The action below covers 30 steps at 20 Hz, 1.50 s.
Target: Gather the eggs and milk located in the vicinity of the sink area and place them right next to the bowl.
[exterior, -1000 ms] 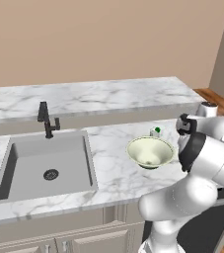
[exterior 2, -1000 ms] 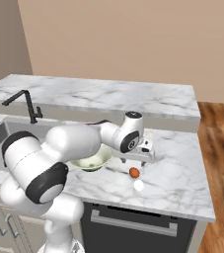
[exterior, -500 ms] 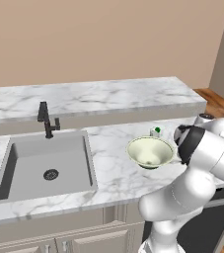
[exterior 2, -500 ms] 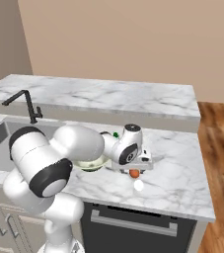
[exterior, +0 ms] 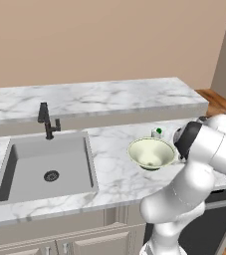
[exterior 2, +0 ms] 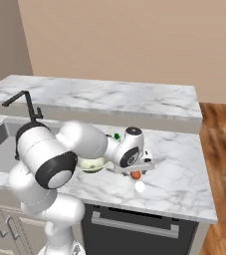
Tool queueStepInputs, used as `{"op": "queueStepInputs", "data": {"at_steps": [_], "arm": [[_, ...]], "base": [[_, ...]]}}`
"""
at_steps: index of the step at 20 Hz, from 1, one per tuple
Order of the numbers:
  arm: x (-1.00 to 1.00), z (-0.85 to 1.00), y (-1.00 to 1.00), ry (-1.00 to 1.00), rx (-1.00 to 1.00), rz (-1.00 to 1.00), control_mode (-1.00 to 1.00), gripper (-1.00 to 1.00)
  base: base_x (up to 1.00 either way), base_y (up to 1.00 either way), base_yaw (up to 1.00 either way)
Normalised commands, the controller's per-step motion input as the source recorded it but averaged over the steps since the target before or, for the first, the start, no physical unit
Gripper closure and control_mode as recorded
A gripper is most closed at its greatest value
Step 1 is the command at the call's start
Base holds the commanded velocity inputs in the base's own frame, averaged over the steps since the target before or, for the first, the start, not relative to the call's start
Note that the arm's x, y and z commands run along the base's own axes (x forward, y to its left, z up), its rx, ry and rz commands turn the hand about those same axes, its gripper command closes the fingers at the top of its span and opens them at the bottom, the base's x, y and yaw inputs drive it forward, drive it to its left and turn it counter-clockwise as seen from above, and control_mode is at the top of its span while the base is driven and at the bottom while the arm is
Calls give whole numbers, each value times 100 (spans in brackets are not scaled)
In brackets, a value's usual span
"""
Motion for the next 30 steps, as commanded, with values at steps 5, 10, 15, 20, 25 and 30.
{"op": "queueStepInputs", "data": {"at_steps": [5,10,15,20,25,30], "arm": [[18,-21,-23,0,-4,7,-100,-100],[0,-2,-3,0,0,1,-100,100],[0,0,1,0,0,0,-100,100],[-4,0,48,-5,7,11,-100,100],[-16,0,36,-10,3,16,-100,100],[0,-1,1,-3,0,25,-100,100]], "base": [[0,0,0],[0,0,0],[0,0,0],[0,0,0],[0,0,0],[0,0,0]]}}
